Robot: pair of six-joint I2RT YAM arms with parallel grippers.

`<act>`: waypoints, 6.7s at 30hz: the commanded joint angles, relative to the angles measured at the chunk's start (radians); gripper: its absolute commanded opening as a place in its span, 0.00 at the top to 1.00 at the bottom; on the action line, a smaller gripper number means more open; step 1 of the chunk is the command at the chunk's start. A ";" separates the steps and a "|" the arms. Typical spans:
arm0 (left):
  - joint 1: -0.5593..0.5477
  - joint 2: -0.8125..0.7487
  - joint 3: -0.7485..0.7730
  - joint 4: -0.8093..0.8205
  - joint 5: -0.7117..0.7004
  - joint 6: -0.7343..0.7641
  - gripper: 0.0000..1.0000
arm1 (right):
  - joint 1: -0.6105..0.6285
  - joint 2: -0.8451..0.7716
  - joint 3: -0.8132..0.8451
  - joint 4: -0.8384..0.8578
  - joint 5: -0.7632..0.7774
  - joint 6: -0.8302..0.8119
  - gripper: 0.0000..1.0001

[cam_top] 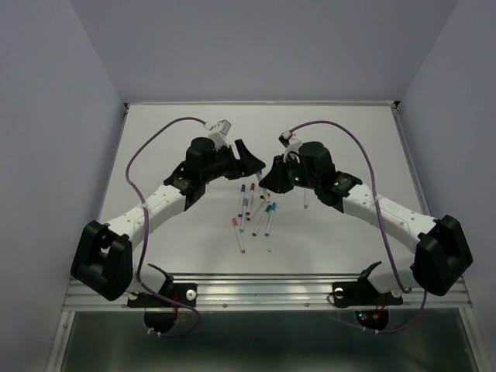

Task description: Open the pen caps

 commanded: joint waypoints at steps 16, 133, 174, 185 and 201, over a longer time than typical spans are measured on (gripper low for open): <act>-0.027 0.015 0.023 0.066 0.000 -0.016 0.57 | -0.011 0.047 0.107 0.049 -0.039 0.023 0.99; 0.302 0.050 0.097 -0.242 -0.544 -0.163 1.00 | -0.080 -0.074 -0.236 -0.051 0.126 0.046 0.99; 0.315 0.188 -0.049 -0.385 -0.581 -0.162 0.65 | -0.249 0.178 -0.138 -0.130 0.580 0.026 0.52; 0.315 0.061 -0.032 -0.430 -0.575 -0.143 0.38 | -0.249 0.026 -0.118 -0.201 0.382 -0.037 0.26; 0.314 -0.123 -0.006 -0.461 -0.585 -0.100 0.01 | 0.172 0.220 0.024 -0.417 0.673 0.204 0.00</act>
